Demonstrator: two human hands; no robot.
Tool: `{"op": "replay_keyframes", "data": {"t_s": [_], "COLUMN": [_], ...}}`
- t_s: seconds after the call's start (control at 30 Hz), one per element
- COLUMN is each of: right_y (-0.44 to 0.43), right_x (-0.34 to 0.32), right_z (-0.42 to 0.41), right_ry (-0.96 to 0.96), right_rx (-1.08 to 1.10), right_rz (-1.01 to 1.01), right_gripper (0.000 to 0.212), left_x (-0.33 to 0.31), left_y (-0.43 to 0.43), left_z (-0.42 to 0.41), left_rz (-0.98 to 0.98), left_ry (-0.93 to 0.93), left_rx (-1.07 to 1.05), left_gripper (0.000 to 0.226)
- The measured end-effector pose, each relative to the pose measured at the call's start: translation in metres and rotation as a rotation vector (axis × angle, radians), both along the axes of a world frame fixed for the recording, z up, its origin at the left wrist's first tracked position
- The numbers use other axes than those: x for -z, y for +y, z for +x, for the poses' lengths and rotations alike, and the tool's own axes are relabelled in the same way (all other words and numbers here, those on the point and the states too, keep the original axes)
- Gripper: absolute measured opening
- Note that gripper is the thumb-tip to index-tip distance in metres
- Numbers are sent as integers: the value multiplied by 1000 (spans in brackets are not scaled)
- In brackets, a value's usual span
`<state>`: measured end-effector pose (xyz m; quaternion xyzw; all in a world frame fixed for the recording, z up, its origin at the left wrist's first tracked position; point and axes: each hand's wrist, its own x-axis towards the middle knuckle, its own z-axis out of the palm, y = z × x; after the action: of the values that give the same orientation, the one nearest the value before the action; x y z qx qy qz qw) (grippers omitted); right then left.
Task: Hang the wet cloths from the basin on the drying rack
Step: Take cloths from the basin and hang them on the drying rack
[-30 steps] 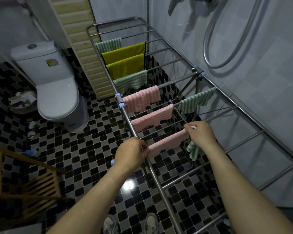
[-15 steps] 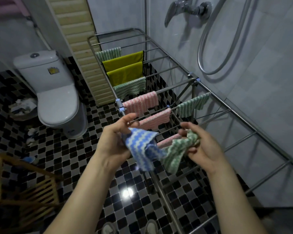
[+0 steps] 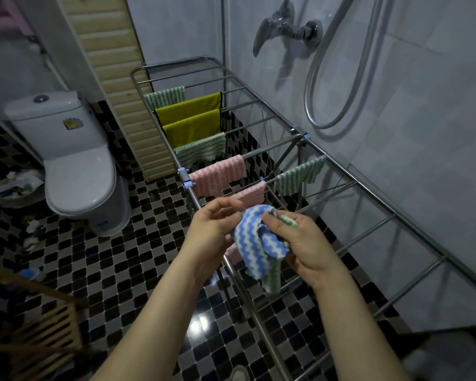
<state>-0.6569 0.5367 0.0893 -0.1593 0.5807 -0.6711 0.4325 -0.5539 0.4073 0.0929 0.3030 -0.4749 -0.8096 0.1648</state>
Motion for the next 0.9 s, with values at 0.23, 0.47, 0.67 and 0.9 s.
{"op": "replay_keyframes", "data": {"t_s": [0.23, 0.47, 0.67, 0.9], "right_y": [4, 16, 26, 51], "right_x": [-9, -18, -20, -36], "right_z": [0, -1, -5, -14], "right_ry": [245, 302, 389, 525], "right_rx": [86, 12, -78, -177], "right_rz": [88, 138, 250, 327], "right_gripper": [25, 20, 9, 43], "left_x": [-7, -11, -9, -25], "left_y": [14, 9, 17, 22], "left_z": [2, 4, 1, -5], "left_rz": [-462, -482, -510, -765], "left_ry": [-67, -92, -75, -78], "left_rx": [106, 198, 206, 285], "left_gripper": [17, 13, 18, 15]}}
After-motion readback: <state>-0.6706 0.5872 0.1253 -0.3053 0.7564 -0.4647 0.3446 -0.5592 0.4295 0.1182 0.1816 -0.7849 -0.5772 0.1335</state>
